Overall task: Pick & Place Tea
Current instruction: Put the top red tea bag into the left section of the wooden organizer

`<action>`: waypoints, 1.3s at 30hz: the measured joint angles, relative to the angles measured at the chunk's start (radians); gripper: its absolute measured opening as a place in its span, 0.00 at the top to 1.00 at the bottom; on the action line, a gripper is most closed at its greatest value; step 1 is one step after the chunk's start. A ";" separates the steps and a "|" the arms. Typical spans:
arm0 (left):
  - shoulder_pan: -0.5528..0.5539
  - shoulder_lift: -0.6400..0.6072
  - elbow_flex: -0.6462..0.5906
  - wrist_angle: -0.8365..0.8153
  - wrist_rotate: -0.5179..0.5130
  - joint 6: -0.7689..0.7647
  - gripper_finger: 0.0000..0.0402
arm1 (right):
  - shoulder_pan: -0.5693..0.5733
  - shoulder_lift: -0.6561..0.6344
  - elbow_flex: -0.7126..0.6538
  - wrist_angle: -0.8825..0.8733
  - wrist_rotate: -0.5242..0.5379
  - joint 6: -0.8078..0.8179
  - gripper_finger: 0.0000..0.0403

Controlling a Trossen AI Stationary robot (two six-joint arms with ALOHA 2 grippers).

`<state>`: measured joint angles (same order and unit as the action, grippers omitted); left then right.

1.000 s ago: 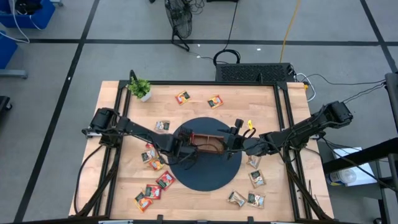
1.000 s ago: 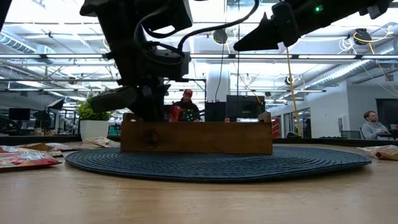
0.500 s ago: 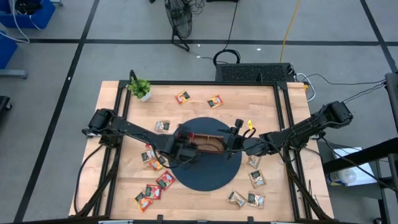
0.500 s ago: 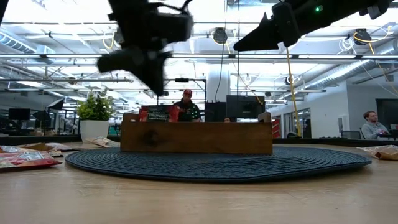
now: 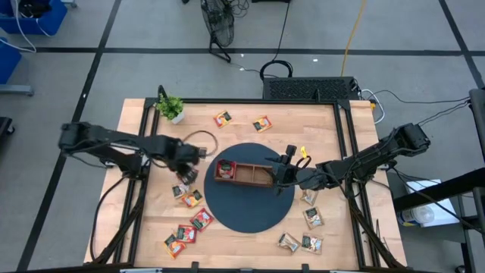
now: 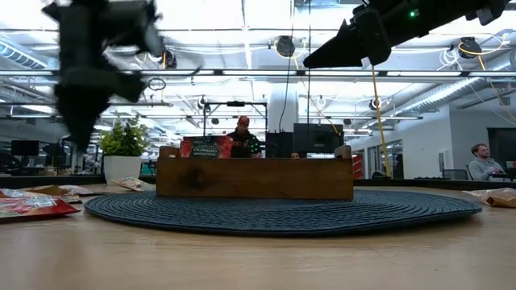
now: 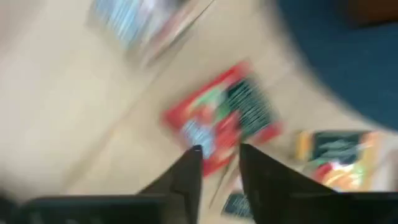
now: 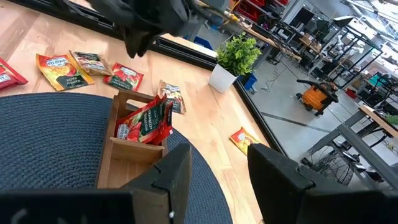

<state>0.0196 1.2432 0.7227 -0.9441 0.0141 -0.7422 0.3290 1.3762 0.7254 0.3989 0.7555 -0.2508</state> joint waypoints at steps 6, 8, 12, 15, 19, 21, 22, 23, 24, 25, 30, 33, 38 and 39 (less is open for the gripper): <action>0.088 -0.126 -0.224 0.209 0.151 -0.122 0.45 | 0.000 0.000 0.000 0.000 -0.001 -0.001 0.65; 0.104 -0.128 -0.268 0.271 0.178 -0.121 0.39 | 0.000 0.000 0.000 0.000 -0.001 -0.001 0.65; 0.130 -0.118 -0.314 0.327 0.181 -0.124 0.31 | 0.000 0.000 0.000 0.000 -0.002 0.000 0.65; 0.146 -0.115 -0.321 0.335 0.170 -0.115 0.29 | 0.000 0.000 0.000 0.000 -0.002 0.001 0.65; 0.149 -0.114 -0.325 0.402 0.173 -0.079 0.30 | 0.000 0.000 0.000 0.000 -0.002 0.002 0.65; 0.149 -0.112 -0.327 0.435 0.187 -0.064 0.33 | 0.000 0.000 0.000 0.000 -0.002 0.002 0.65; 0.148 -0.111 -0.327 0.438 0.186 -0.064 0.35 | 0.000 0.000 0.000 0.000 -0.002 0.002 0.65; 0.148 -0.111 -0.327 0.433 0.181 -0.064 0.37 | 0.000 0.000 0.000 0.000 -0.002 0.002 0.65; 0.148 -0.110 -0.327 0.423 0.173 -0.065 0.40 | 0.000 0.000 0.000 0.000 -0.002 0.002 0.65; 0.148 -0.104 -0.328 0.419 0.165 -0.068 0.43 | 0.000 0.000 0.000 0.000 -0.002 0.002 0.65; 0.150 -0.079 -0.355 0.433 0.154 -0.070 0.63 | 0.000 0.000 0.000 -0.001 -0.002 0.001 0.65; 0.148 -0.075 -0.357 0.422 0.118 -0.064 0.78 | 0.000 0.000 0.000 -0.001 -0.002 0.000 0.65; 0.148 -0.076 -0.359 0.457 0.100 0.002 0.96 | 0.000 0.000 0.000 -0.001 -0.002 0.001 0.65; 0.148 -0.077 -0.355 0.455 0.103 0.024 0.96 | 0.000 0.000 0.000 -0.001 -0.002 0.001 0.65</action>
<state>0.1677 1.1664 0.3679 -0.4894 0.1166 -0.7183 0.3290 1.3762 0.7254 0.3981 0.7536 -0.2497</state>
